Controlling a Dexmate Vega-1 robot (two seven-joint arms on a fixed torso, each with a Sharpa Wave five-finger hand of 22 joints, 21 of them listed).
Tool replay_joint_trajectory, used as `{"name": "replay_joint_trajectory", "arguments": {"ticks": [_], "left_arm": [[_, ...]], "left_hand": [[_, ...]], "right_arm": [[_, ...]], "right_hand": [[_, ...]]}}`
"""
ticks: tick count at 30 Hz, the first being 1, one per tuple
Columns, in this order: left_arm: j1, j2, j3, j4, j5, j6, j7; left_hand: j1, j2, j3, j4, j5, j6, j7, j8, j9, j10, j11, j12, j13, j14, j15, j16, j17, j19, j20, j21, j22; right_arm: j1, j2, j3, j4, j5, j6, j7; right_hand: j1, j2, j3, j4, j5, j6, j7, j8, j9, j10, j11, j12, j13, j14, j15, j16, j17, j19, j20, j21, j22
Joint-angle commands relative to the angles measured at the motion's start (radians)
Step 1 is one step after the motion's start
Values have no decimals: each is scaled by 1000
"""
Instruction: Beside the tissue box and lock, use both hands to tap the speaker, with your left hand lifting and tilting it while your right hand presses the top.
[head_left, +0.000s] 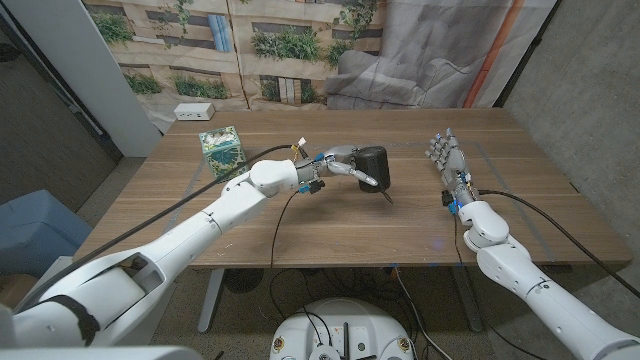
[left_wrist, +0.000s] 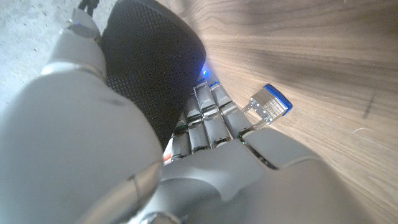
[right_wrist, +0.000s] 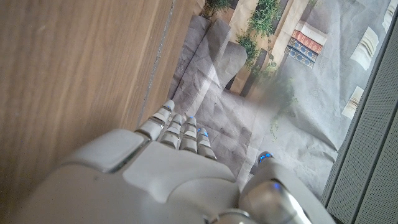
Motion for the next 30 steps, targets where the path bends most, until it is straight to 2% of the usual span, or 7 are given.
{"name": "replay_joint_trajectory", "arguments": {"ticks": [1,4,10,14,26,30], "left_arm": [[73,-16,-36,-57,-101,74,87],[78,-30,-35,-47,-115,70,94],[63,-83,-18,32,-138,46,80],[59,-100,-15,53,-161,67,76],[97,-102,-40,18,-293,213,102],[102,-110,-51,19,-330,227,99]], "left_hand": [[166,262,7,9,5,141,-134,110,3,234,-230,-4,143,100,-251,-5,145,0,-86,10,3],[164,264,8,9,5,143,-132,111,3,237,-230,-5,142,102,-252,-7,145,-1,-86,11,3],[159,268,9,9,6,144,-133,112,2,240,-231,-8,141,104,-251,-13,143,-2,-87,13,2],[156,268,9,8,5,146,-134,113,2,239,-231,-12,140,103,-250,-17,141,-2,-87,14,2],[145,274,12,8,6,147,-134,114,2,241,-231,-19,139,107,-250,-29,136,-3,-88,17,2],[136,278,13,11,5,145,-133,114,2,241,-232,-22,139,106,-247,-37,132,-5,-87,19,1]], "right_arm": [[-23,-63,7,-99,-76,-84,-72],[-28,-69,9,-111,-85,-89,-78],[-42,-83,10,-139,-108,-102,-93],[-56,-103,13,-172,-128,-125,-106],[-112,-180,29,-288,-163,-220,-121],[-120,-212,35,-318,-170,-244,-105]], "right_hand": [[-6,20,7,-1,4,6,-5,10,4,6,-3,7,0,4,-1,3,-1,5,-3,1,2],[-3,17,8,-4,4,11,-4,11,4,8,-2,8,0,5,-1,3,-2,6,-3,1,2],[4,9,9,-12,2,22,-2,14,4,12,1,9,0,5,0,2,-4,6,-2,1,2],[7,5,9,-17,2,23,-2,14,5,14,1,10,0,6,-1,2,-6,6,0,1,2],[17,-10,9,-30,-2,22,0,12,5,15,3,9,0,8,1,2,-9,7,-1,1,2],[24,-22,8,-40,-4,23,-3,12,5,12,3,8,0,6,3,0,-11,5,0,0,2]]}}
